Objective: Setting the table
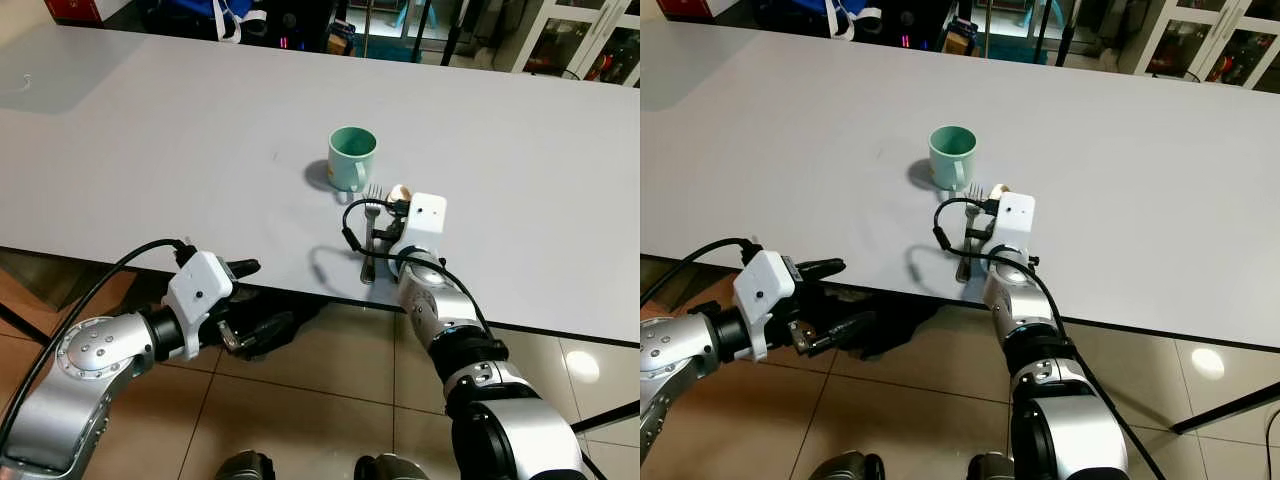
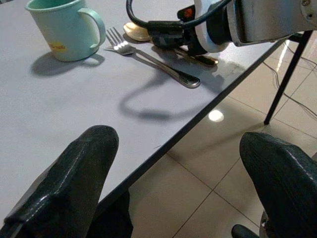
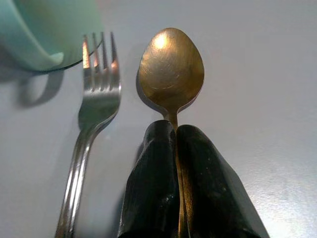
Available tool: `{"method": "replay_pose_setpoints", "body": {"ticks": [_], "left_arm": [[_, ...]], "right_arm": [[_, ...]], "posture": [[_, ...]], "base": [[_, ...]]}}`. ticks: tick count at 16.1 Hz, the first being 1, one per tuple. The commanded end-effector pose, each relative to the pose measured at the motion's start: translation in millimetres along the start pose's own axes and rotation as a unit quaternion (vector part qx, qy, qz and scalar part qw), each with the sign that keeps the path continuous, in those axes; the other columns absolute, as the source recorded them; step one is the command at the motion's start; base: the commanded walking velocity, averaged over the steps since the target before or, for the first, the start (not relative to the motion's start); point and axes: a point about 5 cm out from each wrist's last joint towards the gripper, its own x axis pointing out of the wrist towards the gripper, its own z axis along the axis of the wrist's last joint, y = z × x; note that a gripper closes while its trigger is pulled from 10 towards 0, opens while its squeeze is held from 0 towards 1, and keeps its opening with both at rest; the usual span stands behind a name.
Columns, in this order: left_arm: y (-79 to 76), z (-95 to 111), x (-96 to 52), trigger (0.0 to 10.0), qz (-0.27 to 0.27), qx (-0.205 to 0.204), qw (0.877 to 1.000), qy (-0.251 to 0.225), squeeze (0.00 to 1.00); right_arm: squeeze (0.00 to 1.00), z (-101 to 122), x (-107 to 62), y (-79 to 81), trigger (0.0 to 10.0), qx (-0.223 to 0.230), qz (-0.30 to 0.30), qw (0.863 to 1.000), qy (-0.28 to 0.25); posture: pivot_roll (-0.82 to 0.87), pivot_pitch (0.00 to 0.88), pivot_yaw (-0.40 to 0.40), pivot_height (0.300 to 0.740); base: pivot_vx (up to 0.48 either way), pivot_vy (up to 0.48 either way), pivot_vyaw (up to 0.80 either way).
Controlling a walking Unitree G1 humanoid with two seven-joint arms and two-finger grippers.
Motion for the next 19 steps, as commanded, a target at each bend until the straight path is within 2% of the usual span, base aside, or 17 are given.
{"method": "replay_pose_setpoints", "body": {"ticks": [1, 2, 3, 4, 9, 10, 11, 12, 13, 14, 15, 16, 17, 18, 19], "left_arm": [[-3.8, 5, 1.9, 10.0, -0.015, 0.008, 1.0, -0.004, 0.5], [-3.9, 5, 1.9, 10.0, -0.015, 0.008, 1.0, -0.004, 0.5], [-3.6, 5, 2.0, 10.0, -0.014, 0.009, 1.0, -0.004, 0.49], [-3.4, 6, 2.3, 10.0, -0.015, 0.01, 1.0, -0.003, 0.5], [-3.1, 8, 3.2, 10.0, -0.01, 0.013, 1.0, -0.01, 0.49], [1.1, 11, 5.4, 10.0, 0.028, 0.014, 0.999, -0.017, 0.49], [4.0, 18, 8.1, 10.0, 0.071, 0.016, 0.996, -0.047, 0.51], [5.9, 21, 10.3, 10.0, 0.099, 0.004, 0.994, -0.055, 0.5], [6.5, 25, 15.0, 10.0, 0.133, -0.004, 0.989, -0.072, 0.49], [6.8, 30, 23.2, 10.0, 0.192, 0.009, 0.978, -0.077, 0.49], [9.6, 32, 28.7, 10.0, 0.247, 0.016, 0.966, -0.07, 0.49], [11.3, 32, 31.2, 10.0, 0.278, 0.011, 0.958, -0.062, 0.49], [8.3, 33, 35.3, 10.0, 0.3, -0.01, 0.952, -0.064, 0.37], [7.6, 34, 36.5, 10.0, 0.311, -0.015, 0.948, -0.067, 0.23], [8.5, 33, 36.6, 10.0, 0.32, -0.014, 0.945, -0.065, 0.18]], "right_arm": [[0.0, 0, 1.1, -1.7, 10.0, 0.012, -0.009, 1.0, 0.004], [0.0, 0, 1.1, -1.7, 10.0, 0.012, -0.008, 1.0, 0.004], [0.7, -3, 0.6, 0.0, 10.0, 0.021, 0.001, 1.0, 0.01], [1.0, -5, 0.2, 1.6, 10.0, 0.027, 0.008, 0.999, 0.014], [1.0, 0, -1.5, -2.0, 10.0, 0.024, 0.006, 1.0, 0.012], [1.0, 15, -6.2, -9.0, 10.0, 0.024, -0.009, 0.999, -0.02], [0.0, 39, -17.5, -15.3, 10.0, 0.032, -0.009, 0.995, -0.094], [0.0, 51, -25.3, -18.0, 10.0, 0.031, -0.004, 0.991, -0.13], [0.0, 67, -41.1, -22.2, 10.0, 0.016, 0.007, 0.982, -0.189], [0.0, 76, -64.7, -23.8, 10.0, -0.023, 0.046, 0.97, -0.238], [0.0, 68, -74.9, -24.7, 10.0, -0.053, 0.068, 0.972, -0.22], [0.0, 61, -78.8, -26.8, 10.0, -0.061, 0.071, 0.975, -0.2], [0.0, 55, -90.5, -32.4, 10.0, -0.048, 0.077, 0.975, -0.205], [0.0, 55, -95.5, -33.4, 10.0, -0.035, 0.086, 0.973, -0.212], [0.0, 54, -96.2, -34.5, 10.0, -0.031, 0.083, 0.974, -0.21]], "posture": [[0.04, 0.125, -0.008, 0.74], [0.05, 0.126, -0.008, 0.74], [0.05, 0.125, -0.008, 0.74], [0.05, 0.124, -0.01, 0.74], [0.05, 0.118, -0.017, 0.74], [0.05, 0.117, -0.02, 0.74], [0.05, 0.119, -0.024, 0.74], [0.04, 0.12, -0.022, 0.74], [0.03, 0.122, -0.019, 0.74], [0.0, 0.123, -0.016, 0.74], [0.0, 0.122, -0.016, 0.74], [-0.01, 0.122, -0.016, 0.74], [0.0, 0.12, -0.015, 0.74], [0.0, 0.12, -0.015, 0.74], [0.0, 0.12, -0.015, 0.74]], "base": [[0.0, 0.0, 0.0], [0.0, 0.0, 0.0], [0.0, 0.0, 0.0], [0.0, 0.0, 0.0], [0.0, 0.0, 0.0], [0.0, 0.0, 0.0], [0.0, 0.0, 0.0], [0.0, 0.0, 0.0], [0.0, 0.48, 0.0], [0.0, 0.48, 0.0], [0.0, 0.48, 0.0], [0.0, 0.48, 0.0], [0.0, 0.48, 0.0], [0.0, 0.48, 0.0], [0.0, 0.48, 0.0]]}}
